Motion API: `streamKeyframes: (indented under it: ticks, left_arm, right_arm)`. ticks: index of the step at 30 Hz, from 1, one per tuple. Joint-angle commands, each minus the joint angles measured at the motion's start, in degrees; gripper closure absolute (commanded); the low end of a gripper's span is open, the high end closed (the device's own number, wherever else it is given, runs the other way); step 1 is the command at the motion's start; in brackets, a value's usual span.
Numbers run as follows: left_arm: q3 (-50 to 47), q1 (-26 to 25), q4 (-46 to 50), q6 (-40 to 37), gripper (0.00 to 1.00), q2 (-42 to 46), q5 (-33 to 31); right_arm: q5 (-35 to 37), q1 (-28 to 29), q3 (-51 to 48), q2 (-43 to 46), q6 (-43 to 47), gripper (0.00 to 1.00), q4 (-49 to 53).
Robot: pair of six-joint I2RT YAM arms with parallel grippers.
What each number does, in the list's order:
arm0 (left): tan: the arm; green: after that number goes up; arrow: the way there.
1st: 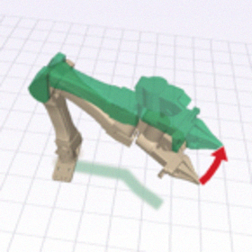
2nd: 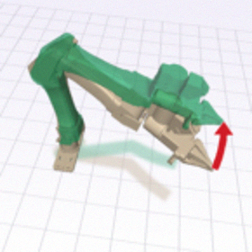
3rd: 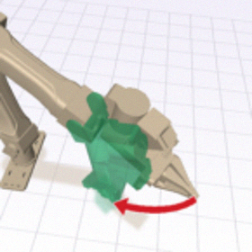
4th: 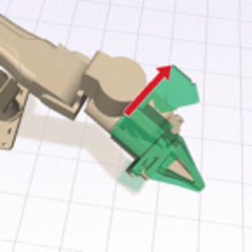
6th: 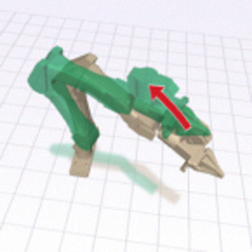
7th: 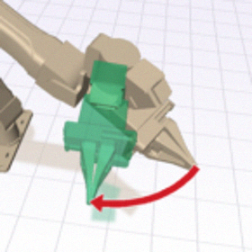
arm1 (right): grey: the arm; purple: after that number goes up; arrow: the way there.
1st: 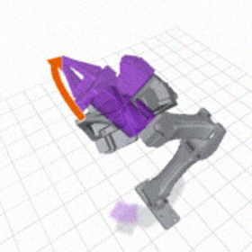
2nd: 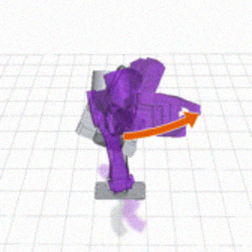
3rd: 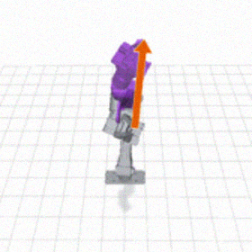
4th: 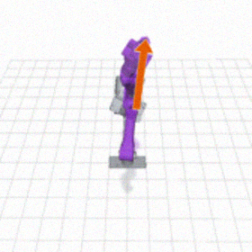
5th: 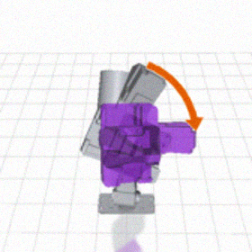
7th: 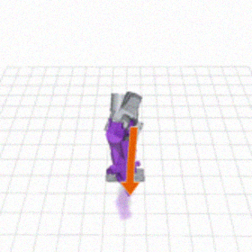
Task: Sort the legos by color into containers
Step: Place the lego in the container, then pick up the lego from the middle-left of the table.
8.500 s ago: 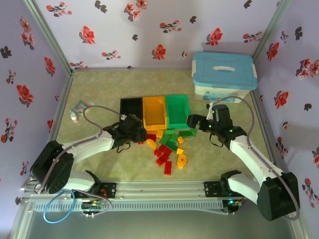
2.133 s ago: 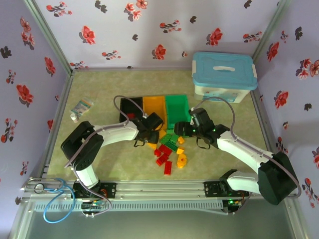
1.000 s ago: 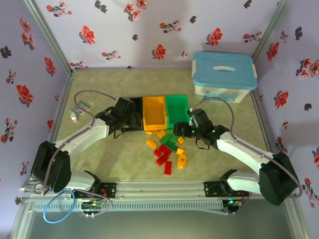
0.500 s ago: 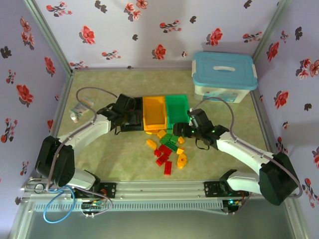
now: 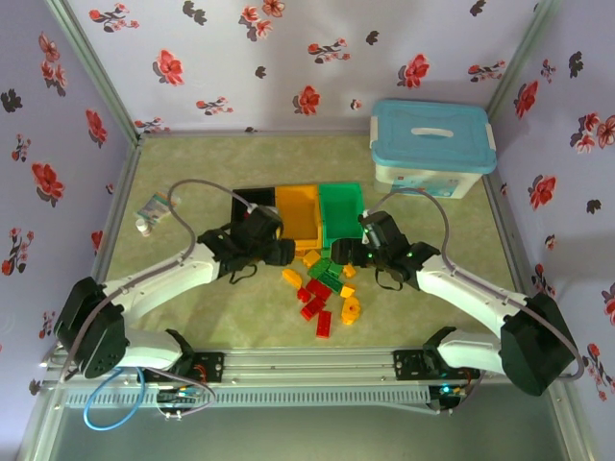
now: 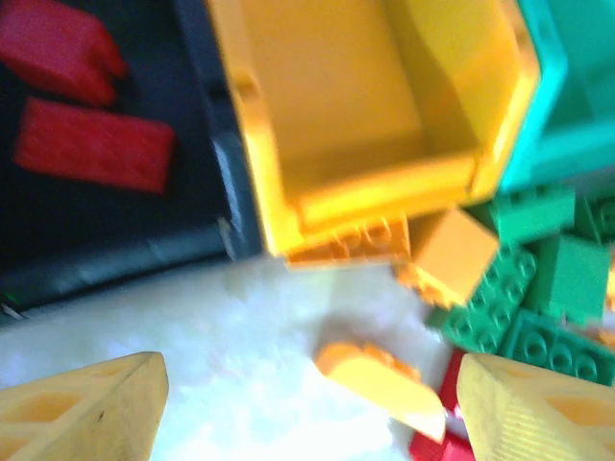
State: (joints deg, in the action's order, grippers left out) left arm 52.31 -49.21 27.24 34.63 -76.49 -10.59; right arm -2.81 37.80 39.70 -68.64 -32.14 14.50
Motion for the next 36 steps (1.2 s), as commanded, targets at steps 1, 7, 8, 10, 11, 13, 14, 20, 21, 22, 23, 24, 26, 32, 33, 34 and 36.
streamKeyframes:
  ticks: [1, 7, 8, 10, 11, 13, 14, 20, 21, 22, 23, 24, 26, 32, 33, 34, 36]
  left_arm:
    - [-2.9, -4.0, -0.2, 3.0, 0.22, -0.6, 2.0]
    - [-4.4, -7.7, -2.4, 6.1, 0.23, -4.7, 2.1]
    - [-4.4, -7.8, -3.0, 6.2, 0.23, -5.4, 2.1]
    - [-4.4, -7.9, -3.9, 5.9, 0.23, -6.2, 2.0]
    - [-4.2, -7.9, -4.2, 5.5, 0.23, -6.7, 1.8]
    - [-3.1, -7.7, -3.8, 4.7, 0.23, -8.1, 1.5]
    - [-2.5, -7.5, -3.3, 4.3, 0.23, -9.1, 1.5]
    - [0.2, -7.2, -2.6, 3.5, 0.22, -13.8, 1.6]
    - [0.5, -7.2, -2.7, 3.5, 0.22, -14.2, 1.6]
    - [0.7, -7.2, -3.0, 3.3, 0.22, -14.6, 1.6]
    - [1.1, -7.1, -3.0, 3.1, 0.21, -15.1, 1.5]
    - [1.4, -7.0, -2.9, 2.8, 0.21, -15.5, 1.5]
    - [2.0, -6.6, -2.6, 2.6, 0.21, -16.5, 1.5]
    - [2.0, -5.8, -2.9, 2.9, 0.25, -17.9, 1.5]
    - [1.9, -5.7, -3.0, 3.0, 0.26, -18.0, 1.6]
    - [1.8, -5.5, -3.2, 3.1, 0.27, -18.1, 1.5]
    - [1.5, -5.1, -3.5, 3.3, 0.29, -18.1, 1.5]
  right_arm:
    - [1.2, 0.6, 0.8, 0.0, -0.4, 0.13, 0.4]
    - [1.2, 1.4, 1.9, -1.0, -0.6, 0.13, 0.2]
    - [1.3, 1.6, 2.0, -1.0, -0.6, 0.13, 0.2]
    - [1.4, 1.8, 2.2, -0.9, -0.6, 0.13, 0.3]
    - [1.6, 1.9, 2.2, -0.9, -0.5, 0.13, 0.7]
    - [1.9, 1.9, 2.2, -0.6, -0.2, 0.13, 1.0]
    - [2.1, 1.9, 2.2, -0.5, -0.2, 0.12, 1.3]
    - [2.6, 2.0, 2.0, -0.5, 0.0, 0.12, 1.4]
    - [2.5, 2.0, 1.8, -0.6, 0.0, 0.12, 1.2]
    - [2.5, 1.9, 1.8, -0.8, 0.0, 0.12, 1.1]
    - [2.5, 1.9, 1.7, -0.9, 0.0, 0.12, 0.9]
    - [2.5, 1.9, 1.7, -1.1, 0.0, 0.12, 0.9]
    - [2.5, 1.9, 1.6, -1.5, 0.1, 0.12, 0.9]
    - [2.8, 1.9, 1.0, -1.6, 0.0, 0.12, 0.4]
    - [2.8, 2.0, 0.9, -1.6, 0.0, 0.12, 0.3]
    - [2.9, 2.0, 0.8, -1.7, 0.1, 0.12, 0.3]
    - [2.9, 2.0, 0.8, -1.9, 0.1, 0.12, 0.3]
